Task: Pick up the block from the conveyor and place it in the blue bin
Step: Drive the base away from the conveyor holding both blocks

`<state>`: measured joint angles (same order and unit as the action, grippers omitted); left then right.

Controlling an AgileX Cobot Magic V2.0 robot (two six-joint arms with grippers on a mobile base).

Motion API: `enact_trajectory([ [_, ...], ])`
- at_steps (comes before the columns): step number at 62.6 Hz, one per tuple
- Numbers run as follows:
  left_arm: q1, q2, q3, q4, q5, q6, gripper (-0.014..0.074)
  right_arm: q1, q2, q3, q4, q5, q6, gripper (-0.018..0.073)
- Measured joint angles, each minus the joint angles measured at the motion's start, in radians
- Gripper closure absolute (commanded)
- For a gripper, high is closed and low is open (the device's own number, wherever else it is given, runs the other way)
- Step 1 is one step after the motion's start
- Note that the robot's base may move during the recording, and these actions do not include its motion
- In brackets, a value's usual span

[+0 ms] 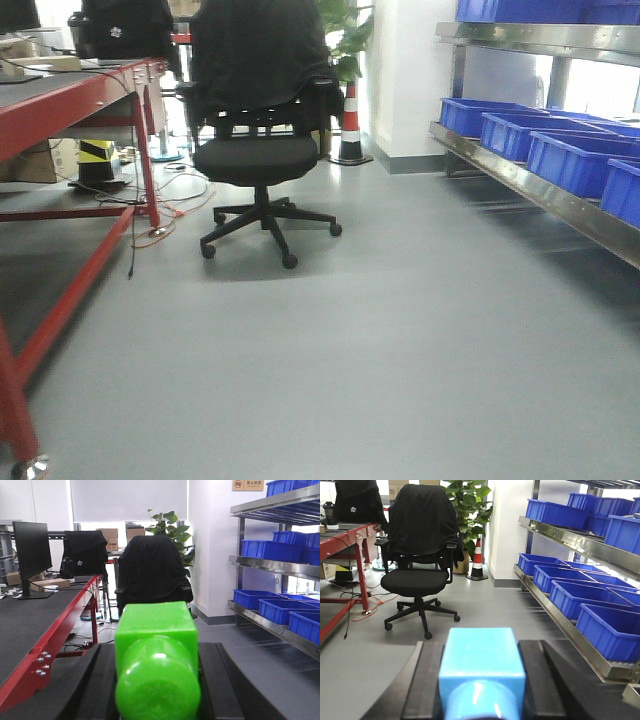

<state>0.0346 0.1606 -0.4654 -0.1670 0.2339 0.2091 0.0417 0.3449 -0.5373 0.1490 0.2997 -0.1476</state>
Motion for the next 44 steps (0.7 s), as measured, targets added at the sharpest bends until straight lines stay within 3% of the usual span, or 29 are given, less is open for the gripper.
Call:
enact_trajectory([
  [44, 0.000, 0.000, 0.000, 0.000, 0.000, 0.000, 0.0708, 0.000, 0.000, 0.000, 0.000, 0.000, 0.000, 0.0721],
])
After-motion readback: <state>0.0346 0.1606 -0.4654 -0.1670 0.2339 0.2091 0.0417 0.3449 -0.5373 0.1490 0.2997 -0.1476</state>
